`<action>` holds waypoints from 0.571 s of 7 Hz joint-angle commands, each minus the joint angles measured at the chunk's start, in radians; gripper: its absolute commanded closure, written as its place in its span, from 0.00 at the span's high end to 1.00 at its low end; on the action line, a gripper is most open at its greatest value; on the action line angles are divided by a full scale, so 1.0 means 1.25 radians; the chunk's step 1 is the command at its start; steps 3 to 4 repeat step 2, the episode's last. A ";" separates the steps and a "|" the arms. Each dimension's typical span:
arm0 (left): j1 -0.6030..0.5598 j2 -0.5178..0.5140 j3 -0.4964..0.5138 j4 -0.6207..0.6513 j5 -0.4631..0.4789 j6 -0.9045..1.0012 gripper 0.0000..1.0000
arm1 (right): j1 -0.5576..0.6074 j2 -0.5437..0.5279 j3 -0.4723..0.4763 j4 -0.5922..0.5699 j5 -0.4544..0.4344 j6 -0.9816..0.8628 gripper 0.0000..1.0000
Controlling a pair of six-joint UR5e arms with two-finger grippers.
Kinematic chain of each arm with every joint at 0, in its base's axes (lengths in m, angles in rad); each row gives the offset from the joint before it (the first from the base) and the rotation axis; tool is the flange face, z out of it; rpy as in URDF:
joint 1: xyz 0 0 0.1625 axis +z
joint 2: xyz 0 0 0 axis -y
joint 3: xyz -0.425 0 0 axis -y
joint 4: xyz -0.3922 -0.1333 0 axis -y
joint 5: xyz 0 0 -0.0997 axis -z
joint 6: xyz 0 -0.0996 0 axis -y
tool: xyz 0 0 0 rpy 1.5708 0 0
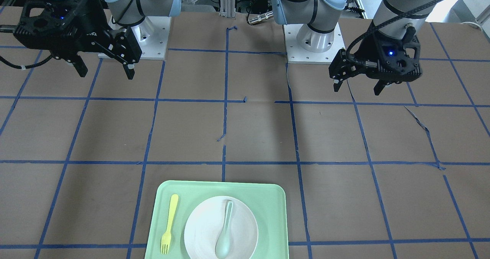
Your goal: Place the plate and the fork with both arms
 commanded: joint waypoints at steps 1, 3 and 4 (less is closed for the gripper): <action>-0.001 0.010 0.019 -0.063 0.000 -0.003 1.00 | 0.001 0.003 0.004 -0.001 0.006 0.004 1.00; 0.000 0.014 0.019 -0.063 -0.003 -0.003 1.00 | 0.001 0.003 0.005 -0.001 0.009 0.004 1.00; 0.000 0.014 0.019 -0.063 -0.003 -0.003 1.00 | 0.001 0.003 0.005 -0.001 0.009 0.004 1.00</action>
